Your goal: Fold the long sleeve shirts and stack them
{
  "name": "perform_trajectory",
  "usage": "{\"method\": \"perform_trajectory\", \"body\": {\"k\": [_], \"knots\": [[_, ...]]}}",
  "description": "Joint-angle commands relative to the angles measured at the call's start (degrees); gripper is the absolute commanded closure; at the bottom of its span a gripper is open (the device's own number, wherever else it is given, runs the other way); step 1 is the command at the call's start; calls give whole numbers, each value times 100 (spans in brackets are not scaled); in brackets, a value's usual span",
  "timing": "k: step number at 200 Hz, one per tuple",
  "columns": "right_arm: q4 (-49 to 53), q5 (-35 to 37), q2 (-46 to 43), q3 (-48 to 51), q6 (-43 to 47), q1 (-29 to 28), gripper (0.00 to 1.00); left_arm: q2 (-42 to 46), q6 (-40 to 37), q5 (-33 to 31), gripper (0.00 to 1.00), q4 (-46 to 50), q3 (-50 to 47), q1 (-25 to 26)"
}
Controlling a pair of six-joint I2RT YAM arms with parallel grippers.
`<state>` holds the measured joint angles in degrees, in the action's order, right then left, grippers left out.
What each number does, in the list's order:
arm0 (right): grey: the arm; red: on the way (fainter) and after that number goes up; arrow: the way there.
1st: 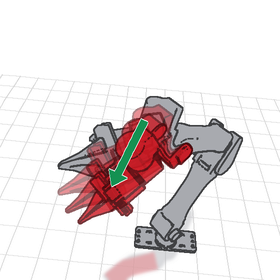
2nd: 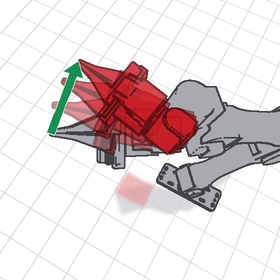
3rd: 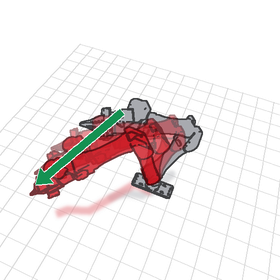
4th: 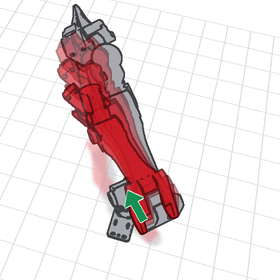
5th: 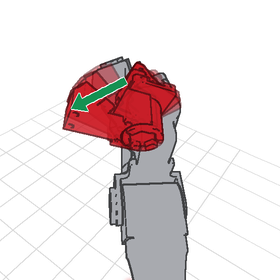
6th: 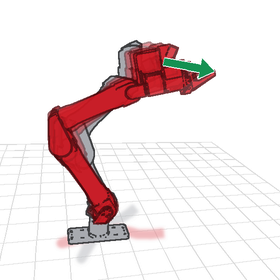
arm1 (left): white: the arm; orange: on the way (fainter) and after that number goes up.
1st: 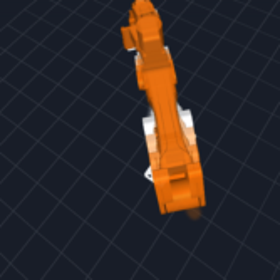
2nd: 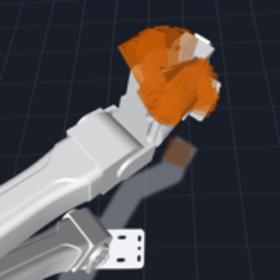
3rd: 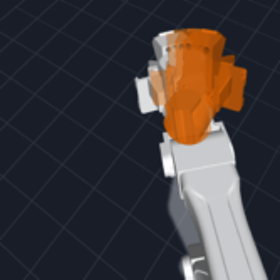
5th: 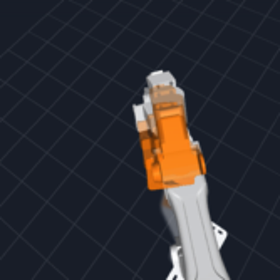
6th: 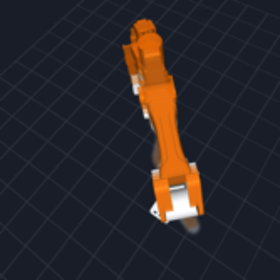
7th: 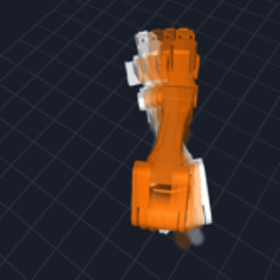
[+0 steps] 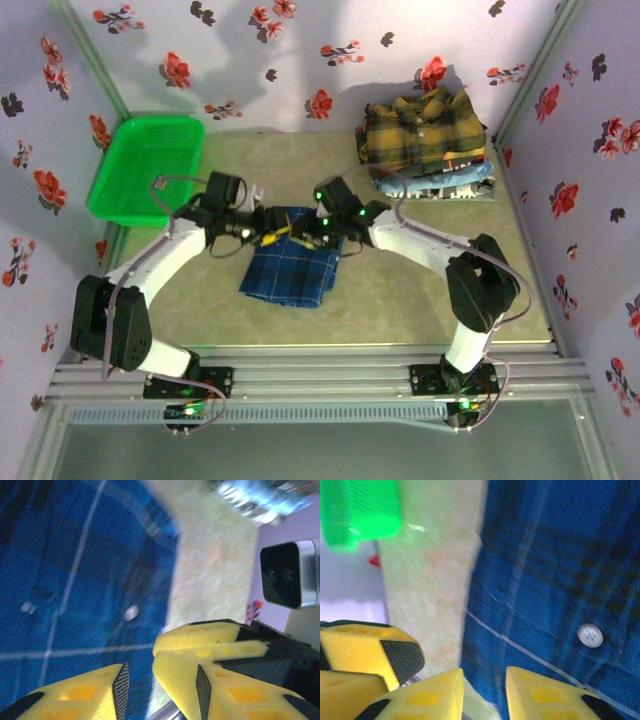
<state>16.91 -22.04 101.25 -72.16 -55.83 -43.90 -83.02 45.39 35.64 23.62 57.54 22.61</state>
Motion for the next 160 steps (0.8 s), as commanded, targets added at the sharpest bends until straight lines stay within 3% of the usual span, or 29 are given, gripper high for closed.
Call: {"method": "perform_trajectory", "body": {"k": [1,49,68,121,160], "knots": [[-730,-282,275,667,-636,24,72,11,262,-68,61,-87,-624,134],[-1708,-669,926,1923,-851,54,75,-713,24,-348,77,-903,-1741,140],[-1833,-692,882,2001,-837,220,75,-743,-172,-514,78,-880,-1761,128],[-361,-800,39,457,-17,607,67,373,-421,-334,72,84,-859,95],[-612,-1233,739,-493,-203,843,68,723,-347,-128,68,197,-629,132]]}}
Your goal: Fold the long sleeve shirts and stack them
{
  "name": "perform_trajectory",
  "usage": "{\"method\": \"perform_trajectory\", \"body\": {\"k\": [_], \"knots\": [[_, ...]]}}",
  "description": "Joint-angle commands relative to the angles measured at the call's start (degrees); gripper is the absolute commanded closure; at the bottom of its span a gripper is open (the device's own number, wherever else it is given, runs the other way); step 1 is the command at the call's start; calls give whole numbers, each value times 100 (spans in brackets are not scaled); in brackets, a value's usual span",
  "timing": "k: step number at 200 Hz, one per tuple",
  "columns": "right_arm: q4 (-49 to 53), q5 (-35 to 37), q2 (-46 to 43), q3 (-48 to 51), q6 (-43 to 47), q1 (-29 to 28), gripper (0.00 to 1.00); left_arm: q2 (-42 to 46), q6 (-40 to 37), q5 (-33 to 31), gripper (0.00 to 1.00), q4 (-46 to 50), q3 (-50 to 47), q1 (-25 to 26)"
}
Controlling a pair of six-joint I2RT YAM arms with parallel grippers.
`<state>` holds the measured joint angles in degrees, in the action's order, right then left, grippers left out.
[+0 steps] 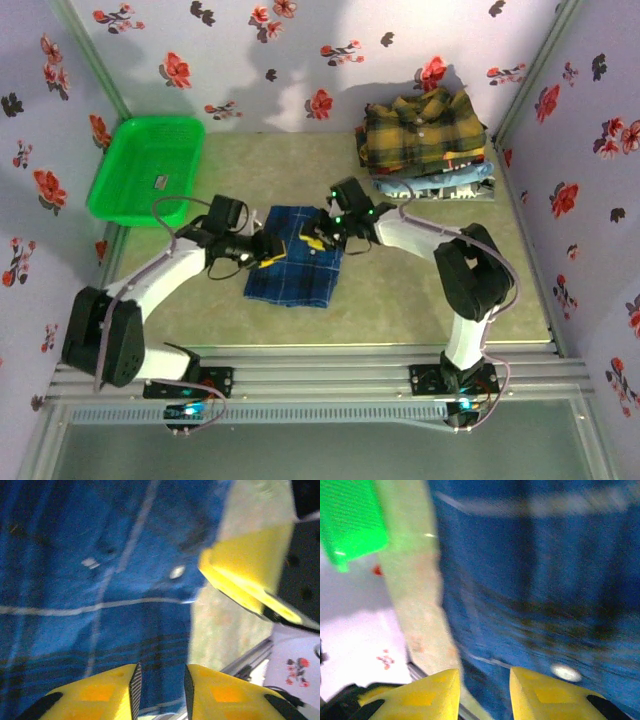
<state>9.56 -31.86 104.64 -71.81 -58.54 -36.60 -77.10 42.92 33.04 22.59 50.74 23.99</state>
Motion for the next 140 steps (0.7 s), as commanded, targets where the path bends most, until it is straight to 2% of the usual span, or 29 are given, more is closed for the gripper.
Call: {"method": "perform_trajectory", "body": {"k": [1,34,57,90,108,123,140], "knots": [[111,-256,431,-550,65,111,69,128,-100,133,68,295,46,-7],[-930,-724,1629,-1171,-494,162,74,62,122,150,70,-200,-334,175],[-1401,-701,2262,-1237,-755,268,76,84,527,124,71,-873,-889,189],[-1407,-547,2626,-1389,-654,471,78,336,551,-31,71,-944,-1046,193],[-1003,-639,2450,-1797,-363,487,73,546,411,-100,68,-863,-966,160],[-495,-552,1970,-1972,-31,461,65,680,295,-102,64,-824,-860,118],[612,-144,1200,-2004,528,436,45,855,159,-144,54,-781,-714,54]]}}
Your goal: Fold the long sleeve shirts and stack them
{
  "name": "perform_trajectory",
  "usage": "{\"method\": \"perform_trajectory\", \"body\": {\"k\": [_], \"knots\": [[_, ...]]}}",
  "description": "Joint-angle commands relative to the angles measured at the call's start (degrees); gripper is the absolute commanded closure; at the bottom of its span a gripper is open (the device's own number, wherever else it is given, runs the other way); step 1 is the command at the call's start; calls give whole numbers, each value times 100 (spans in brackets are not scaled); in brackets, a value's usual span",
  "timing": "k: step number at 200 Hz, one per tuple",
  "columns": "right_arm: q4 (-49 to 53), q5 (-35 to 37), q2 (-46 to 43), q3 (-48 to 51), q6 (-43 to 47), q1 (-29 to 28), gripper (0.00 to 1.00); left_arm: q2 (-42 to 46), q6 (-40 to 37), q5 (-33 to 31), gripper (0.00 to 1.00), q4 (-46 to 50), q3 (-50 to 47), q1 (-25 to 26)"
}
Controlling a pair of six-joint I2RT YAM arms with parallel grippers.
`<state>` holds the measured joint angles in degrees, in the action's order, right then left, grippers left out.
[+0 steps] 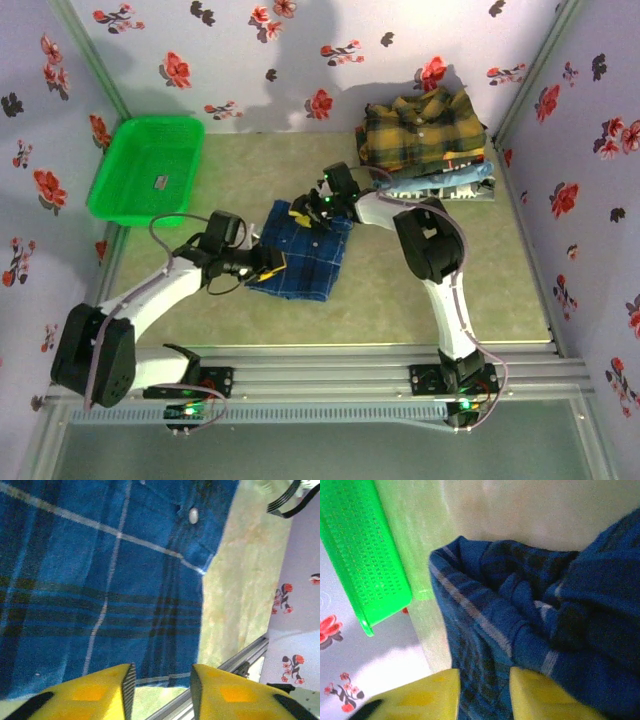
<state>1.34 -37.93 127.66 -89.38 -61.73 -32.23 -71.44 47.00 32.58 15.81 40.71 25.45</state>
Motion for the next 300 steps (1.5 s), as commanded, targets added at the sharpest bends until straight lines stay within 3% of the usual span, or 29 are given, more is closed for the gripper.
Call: {"method": "perform_trajectory", "body": {"k": [1,12,33,56,83,114,155,194,261,300], "knots": [[1538,516,-1155,-255,887,-6,44,302,-260,-100,53,-100,302,-97],[2803,1240,-1756,-226,1468,-42,30,391,-405,-135,40,7,435,-190],[4316,2427,-2635,293,1886,-112,20,442,-766,-137,21,148,709,-459],[4527,2932,-3552,1657,1719,-156,17,377,-1336,-270,1,361,1038,-754],[3081,2708,-4192,3164,1261,-406,16,62,-2001,-392,0,744,1529,-1032],[1830,2535,-3793,3464,1035,-844,16,-283,-2856,-849,0,1434,2191,-1052],[1334,2604,-3040,3340,719,-961,17,-243,-3185,-1151,0,1557,2391,-1111],[1870,2747,-2481,2657,963,-959,19,-29,-3317,-1297,0,1641,2288,-1163],[2781,2725,-1543,1595,1410,-935,37,416,-3420,-1509,0,1625,1942,-1204],[3552,3184,-1269,1083,1613,-917,77,746,-3269,-1532,0,1311,1464,-1202]]}}
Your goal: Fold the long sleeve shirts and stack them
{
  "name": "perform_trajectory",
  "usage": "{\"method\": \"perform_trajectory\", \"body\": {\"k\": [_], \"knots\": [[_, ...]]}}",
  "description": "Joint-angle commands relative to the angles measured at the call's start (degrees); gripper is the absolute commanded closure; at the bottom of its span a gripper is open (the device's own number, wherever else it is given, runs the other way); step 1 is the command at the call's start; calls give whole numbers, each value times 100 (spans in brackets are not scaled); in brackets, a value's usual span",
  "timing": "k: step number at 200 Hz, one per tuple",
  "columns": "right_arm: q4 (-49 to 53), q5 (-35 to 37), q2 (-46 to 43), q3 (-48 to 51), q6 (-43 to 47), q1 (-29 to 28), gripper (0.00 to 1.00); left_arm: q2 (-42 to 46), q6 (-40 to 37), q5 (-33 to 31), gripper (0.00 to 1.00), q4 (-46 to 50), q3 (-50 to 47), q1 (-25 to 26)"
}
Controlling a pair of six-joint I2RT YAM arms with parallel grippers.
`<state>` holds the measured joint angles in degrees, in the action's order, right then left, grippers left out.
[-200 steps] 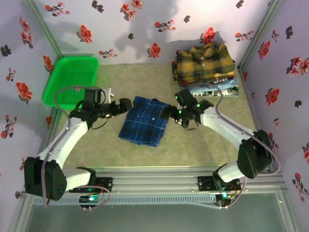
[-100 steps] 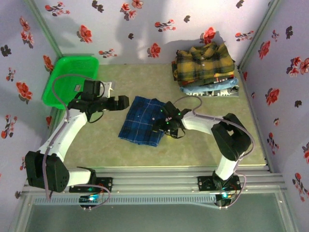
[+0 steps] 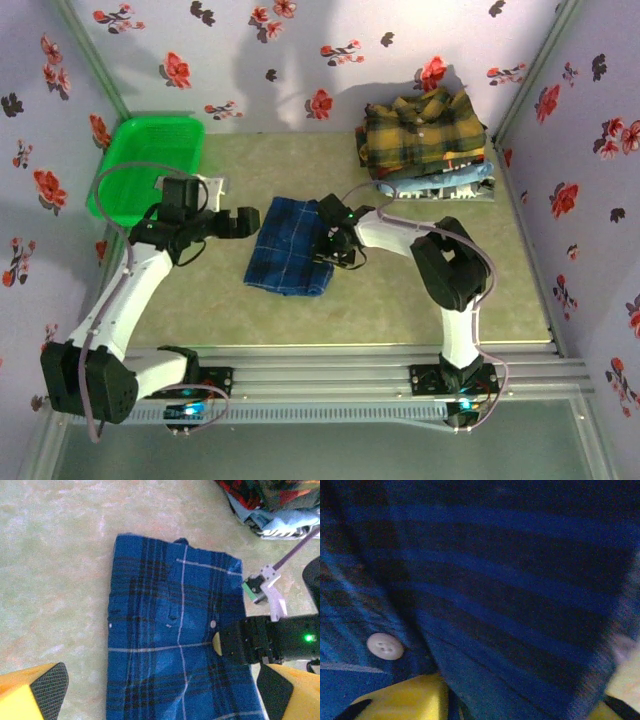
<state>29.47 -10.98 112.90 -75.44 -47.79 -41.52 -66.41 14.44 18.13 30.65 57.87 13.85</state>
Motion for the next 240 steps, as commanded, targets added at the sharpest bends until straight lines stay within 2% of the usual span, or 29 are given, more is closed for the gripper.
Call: {"method": "perform_trajectory", "body": {"k": [1,15,29,59,95,127,157,172,198,240], "knots": [[759,503,206,-326,227,12,78,252,-20,-102,0,-174,-255,-41],[1092,769,128,-528,375,17,91,369,-84,-519,0,-29,-206,-50],[1646,1189,-14,-773,601,11,100,506,-264,-851,0,143,-112,-84],[2770,2330,-618,-972,920,6,100,791,-891,-1419,0,413,15,-246],[4123,3790,-1515,-1101,962,5,100,894,-1142,-2195,0,505,218,-485],[5782,5106,-2011,-1595,887,-22,100,698,-983,-2560,0,396,559,-628],[7349,6424,-1785,-2308,689,-210,100,422,-611,-2458,0,255,1063,-660],[7350,6590,-1597,-2445,848,-484,100,350,-447,-2332,0,147,1222,-656],[7349,6310,-617,-2831,618,-1038,100,312,-296,-2092,0,87,1330,-663],[6321,5303,1288,-3717,1156,-1821,100,611,-198,-2036,0,326,1051,-660]]}}
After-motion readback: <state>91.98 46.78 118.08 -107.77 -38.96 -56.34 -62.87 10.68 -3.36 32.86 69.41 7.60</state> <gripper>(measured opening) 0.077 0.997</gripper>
